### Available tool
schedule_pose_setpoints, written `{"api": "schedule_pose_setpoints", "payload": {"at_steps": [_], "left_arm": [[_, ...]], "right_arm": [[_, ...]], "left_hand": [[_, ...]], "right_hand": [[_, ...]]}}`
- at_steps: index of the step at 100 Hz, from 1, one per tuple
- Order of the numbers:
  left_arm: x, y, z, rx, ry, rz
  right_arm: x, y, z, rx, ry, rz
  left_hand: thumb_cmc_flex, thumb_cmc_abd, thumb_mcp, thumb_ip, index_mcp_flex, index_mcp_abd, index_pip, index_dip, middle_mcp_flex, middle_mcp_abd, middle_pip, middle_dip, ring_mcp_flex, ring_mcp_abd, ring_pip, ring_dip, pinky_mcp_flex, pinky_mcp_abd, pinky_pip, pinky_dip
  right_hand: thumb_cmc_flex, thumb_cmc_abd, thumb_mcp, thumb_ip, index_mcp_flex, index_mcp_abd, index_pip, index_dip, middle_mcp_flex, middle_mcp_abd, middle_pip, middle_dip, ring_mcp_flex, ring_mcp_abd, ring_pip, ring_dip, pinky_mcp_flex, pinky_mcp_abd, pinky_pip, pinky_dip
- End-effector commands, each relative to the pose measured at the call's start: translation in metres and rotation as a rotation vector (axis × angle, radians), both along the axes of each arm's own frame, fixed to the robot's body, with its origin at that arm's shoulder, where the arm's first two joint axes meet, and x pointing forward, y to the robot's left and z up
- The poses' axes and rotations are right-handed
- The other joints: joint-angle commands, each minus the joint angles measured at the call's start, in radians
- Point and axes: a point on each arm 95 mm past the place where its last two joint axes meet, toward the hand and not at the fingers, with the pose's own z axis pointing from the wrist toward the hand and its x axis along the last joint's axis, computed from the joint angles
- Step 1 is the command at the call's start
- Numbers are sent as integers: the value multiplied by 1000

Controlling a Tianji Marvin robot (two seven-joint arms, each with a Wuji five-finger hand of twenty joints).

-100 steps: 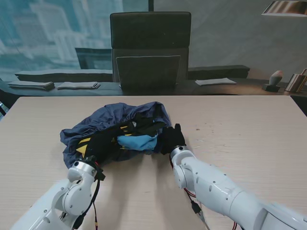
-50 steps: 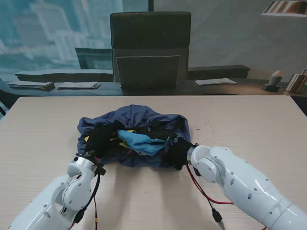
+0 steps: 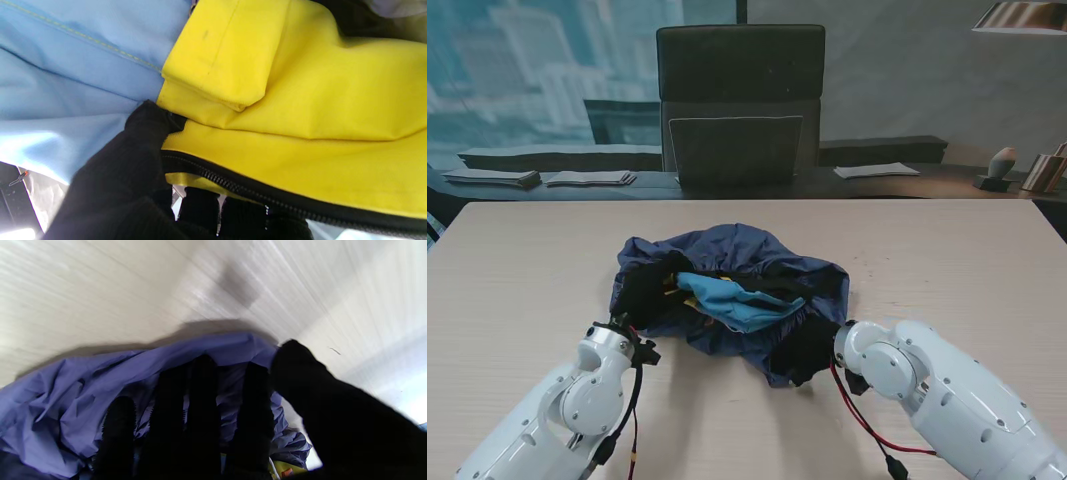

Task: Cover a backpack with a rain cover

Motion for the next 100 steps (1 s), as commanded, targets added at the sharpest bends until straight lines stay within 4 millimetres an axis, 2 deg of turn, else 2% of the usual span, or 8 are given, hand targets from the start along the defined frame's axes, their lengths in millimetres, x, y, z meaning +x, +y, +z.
{"api": "schedule_pose_setpoints", "payload": {"at_steps": [1, 30, 41, 51, 56, 69, 92, 100], "left_arm": [[-3, -5, 6, -27, -7, -17], [-4, -3, 4, -53, 10, -7], [-3, -4, 6, -78, 6, -8], [-4, -6, 9, -118, 2, -8], [-5, -5, 11, -123, -1, -5], [-5, -6, 12, -168, 13, 1], [-4, -8, 12, -212, 33, -7], [-4, -7, 12, -214, 32, -8]], "right_arm": [[-3, -3, 5, 1, -33, 21], [-2, -18, 28, 88, -124, -42], [3, -14, 26, 74, -216, -106], [12, -4, 16, 49, -241, -154], [17, -1, 11, 37, -243, -189], [25, 7, -1, 25, -210, -254], [37, 28, -18, 53, -289, -313], [39, 35, -23, 79, -357, -317]], "left_hand": [[-11, 55, 120, 24, 19, -12, 104, 35, 81, -56, 108, 116, 77, -2, 126, 67, 0, 40, 62, 37], [-19, 46, 139, 29, 27, -12, 105, 32, 97, -69, 112, 191, 83, -2, 159, 107, -7, 31, 72, 43], [-15, 43, 141, 29, 29, -7, 107, 34, 103, -67, 111, 198, 86, 4, 159, 110, -6, 26, 72, 43], [-12, 47, 143, 27, 28, 1, 110, 38, 104, -70, 110, 205, 86, 9, 161, 113, 1, 25, 76, 45], [-5, 51, 140, 23, 27, 6, 111, 43, 92, -28, 108, 207, 84, 14, 158, 115, 6, 25, 102, 57], [7, 49, 140, 24, 26, 17, 112, 53, 97, -33, 94, 197, 85, 23, 139, 106, 15, 36, 118, 65], [16, 45, 142, 25, 31, 27, 115, 59, 101, -30, 90, 199, 89, 30, 125, 99, 16, 37, 117, 64], [14, 46, 141, 25, 30, 25, 115, 61, 103, -32, 91, 202, 91, 29, 126, 99, 21, 26, 115, 62]], "right_hand": [[-51, 29, -40, 50, -70, -3, -48, -13, -24, 32, 2, -9, -46, 7, -12, -14, -23, 2, -13, 15], [-77, 76, -71, 84, -145, -41, -108, -77, -9, 76, -4, -6, -15, 39, 13, -5, -14, 19, -17, 41], [-102, 91, -31, 71, -171, -39, -122, -170, 92, 130, 29, 27, 89, 90, 105, 27, 90, 43, 40, 112], [-83, 145, -50, 61, -236, -35, -105, -221, 93, 140, 62, 50, 103, 102, 150, 45, 115, 26, 88, 130], [-48, 186, -72, 57, -276, -8, -51, -295, 65, 147, 74, 53, 86, 111, 161, 49, 99, 18, 96, 126], [58, 266, -147, 55, -331, -3, -18, -307, 12, 144, 109, 70, 54, 107, 186, 65, 69, 0, 97, 140], [121, 287, -159, 61, -385, -23, 37, -299, 95, 123, 102, 44, 167, 135, 213, 63, 187, 14, 174, 159], [157, 260, -131, 65, -350, -41, 71, -287, 176, 124, 97, 8, 276, 147, 223, 48, 299, 43, 229, 159]]}}
